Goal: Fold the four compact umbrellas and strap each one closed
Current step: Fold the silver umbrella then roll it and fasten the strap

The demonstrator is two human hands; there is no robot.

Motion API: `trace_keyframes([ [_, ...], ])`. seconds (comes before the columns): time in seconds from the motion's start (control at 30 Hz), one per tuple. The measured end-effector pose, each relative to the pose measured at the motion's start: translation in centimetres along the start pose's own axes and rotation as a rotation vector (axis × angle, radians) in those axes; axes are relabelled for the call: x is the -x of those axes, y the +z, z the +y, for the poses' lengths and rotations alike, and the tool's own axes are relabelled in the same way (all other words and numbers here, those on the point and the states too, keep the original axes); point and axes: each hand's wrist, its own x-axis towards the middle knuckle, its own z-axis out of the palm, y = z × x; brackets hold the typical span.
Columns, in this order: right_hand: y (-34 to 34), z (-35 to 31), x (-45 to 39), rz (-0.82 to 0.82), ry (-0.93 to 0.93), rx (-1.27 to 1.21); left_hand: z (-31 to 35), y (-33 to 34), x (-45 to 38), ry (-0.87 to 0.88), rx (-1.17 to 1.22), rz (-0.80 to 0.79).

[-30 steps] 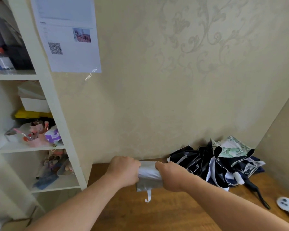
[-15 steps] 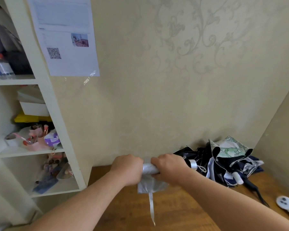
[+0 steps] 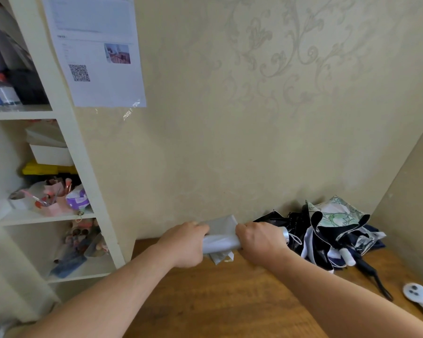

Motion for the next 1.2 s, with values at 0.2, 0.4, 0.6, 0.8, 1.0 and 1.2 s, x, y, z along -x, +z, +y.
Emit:
trace_keyframes([
  [0.2, -1.3, -1.4, -0.1, -0.249, 0.109, -0.04, -0.3, 0.6, -1.1, 0.061, -0.15, -0.04],
  [0.4, -0.9, -1.8, -0.7, -0.383, 0.094, -0.15, 1.1, 0.7, -1.6, 0.162, -0.14, 0.088],
  [0.6, -0.8, -1.2, -0.5, -0.458, 0.061, -0.206, -0.4, 0.9, -0.9, 0.061, -0.315, 0.135],
  [0.8, -0.5, -0.5, -0.8, -0.462, 0.043, -0.29, -1.1, 1.3, -0.8, 0.023, -0.275, 0.164],
  [1.0, 0.2, -0.3, -0.7, -0.126, -0.061, -0.157, -1.2, 1.6, -0.8, -0.049, -0.206, 0.137],
  [1.2, 0.5, -1.3, -1.8, 0.11, -0.203, -0.064, -0.8, 1.1, -0.9, -0.1, -0.098, 0.123],
])
